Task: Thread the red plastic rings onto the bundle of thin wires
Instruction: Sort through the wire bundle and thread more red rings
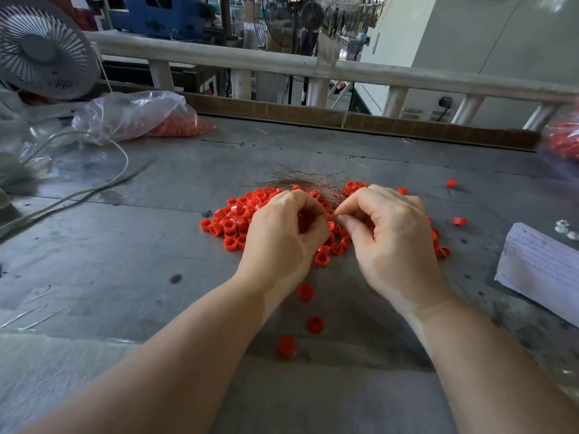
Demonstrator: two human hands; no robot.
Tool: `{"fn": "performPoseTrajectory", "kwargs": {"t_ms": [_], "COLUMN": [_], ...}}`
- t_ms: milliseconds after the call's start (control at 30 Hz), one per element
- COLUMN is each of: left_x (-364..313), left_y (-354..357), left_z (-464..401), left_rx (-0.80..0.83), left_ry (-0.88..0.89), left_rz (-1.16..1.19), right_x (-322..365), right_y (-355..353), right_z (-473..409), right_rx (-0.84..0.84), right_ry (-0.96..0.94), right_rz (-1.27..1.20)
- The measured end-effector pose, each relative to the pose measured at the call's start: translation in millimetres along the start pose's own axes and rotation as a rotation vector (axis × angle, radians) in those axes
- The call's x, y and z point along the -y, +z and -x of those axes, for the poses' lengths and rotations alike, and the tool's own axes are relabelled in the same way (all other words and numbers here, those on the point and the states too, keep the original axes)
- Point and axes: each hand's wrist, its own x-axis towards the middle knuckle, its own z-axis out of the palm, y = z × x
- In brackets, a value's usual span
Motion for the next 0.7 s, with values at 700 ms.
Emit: {"fn": "performPoseTrajectory", "kwargs": {"t_ms": [700], "left_x": [-1.4], "left_y": [-3.0], "left_z": [-4.0], "left_rx": [0.181], "left_ry": [-0.389], "left_rz": [0.764], "right_x": [-6.5], "right_y": [5.3], "right_z": [-1.7], "right_rx": [0.005], "right_ry": [0.156], "right_rz": [-0.211]}}
